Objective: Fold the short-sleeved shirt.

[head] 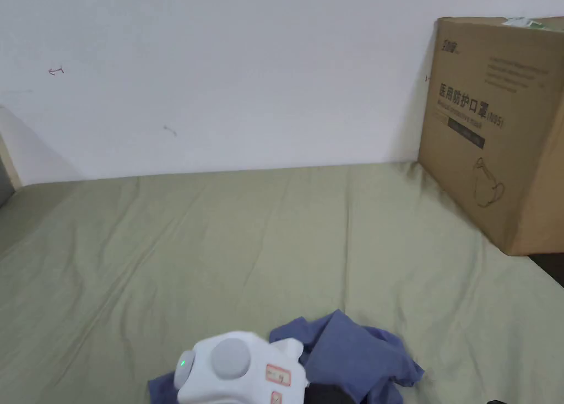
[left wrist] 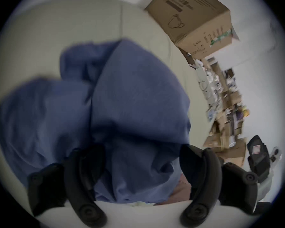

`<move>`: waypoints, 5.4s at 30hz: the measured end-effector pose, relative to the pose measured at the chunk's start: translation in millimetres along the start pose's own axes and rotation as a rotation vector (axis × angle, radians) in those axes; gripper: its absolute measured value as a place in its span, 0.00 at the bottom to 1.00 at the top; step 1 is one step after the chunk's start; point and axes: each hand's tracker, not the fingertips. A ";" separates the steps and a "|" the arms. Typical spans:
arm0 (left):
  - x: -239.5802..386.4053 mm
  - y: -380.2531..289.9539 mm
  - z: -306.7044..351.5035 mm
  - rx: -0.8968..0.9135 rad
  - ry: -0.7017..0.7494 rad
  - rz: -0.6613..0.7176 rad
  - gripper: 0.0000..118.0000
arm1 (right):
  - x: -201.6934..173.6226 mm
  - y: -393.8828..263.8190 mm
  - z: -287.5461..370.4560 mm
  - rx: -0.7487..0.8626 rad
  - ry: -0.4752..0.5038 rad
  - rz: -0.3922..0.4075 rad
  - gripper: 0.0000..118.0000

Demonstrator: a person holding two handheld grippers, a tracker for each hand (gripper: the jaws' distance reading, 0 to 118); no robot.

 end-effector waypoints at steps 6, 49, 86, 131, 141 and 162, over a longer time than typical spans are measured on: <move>7.0 -0.2 51.5 0.138 0.027 -0.027 0.81 | -8.4 -4.2 -12.0 -0.033 0.023 0.008 0.00; -157.2 49.3 126.9 0.279 0.570 0.167 0.82 | -44.4 -9.4 -8.2 0.141 0.024 0.099 0.00; -96.8 -85.6 145.9 0.590 0.418 -0.036 0.02 | -173.1 30.0 -437.6 -1.077 0.069 0.558 0.94; 88.8 77.4 500.6 1.056 0.577 -0.233 0.02 | -75.9 451.3 -70.3 -0.057 0.162 0.052 0.06; 68.2 178.4 495.6 1.146 0.548 -0.146 0.02 | -68.7 513.3 -153.0 0.021 0.120 -0.053 0.06; -104.3 45.2 283.1 0.704 0.581 0.014 0.02 | 14.7 177.9 -271.7 -0.386 0.077 -0.142 0.06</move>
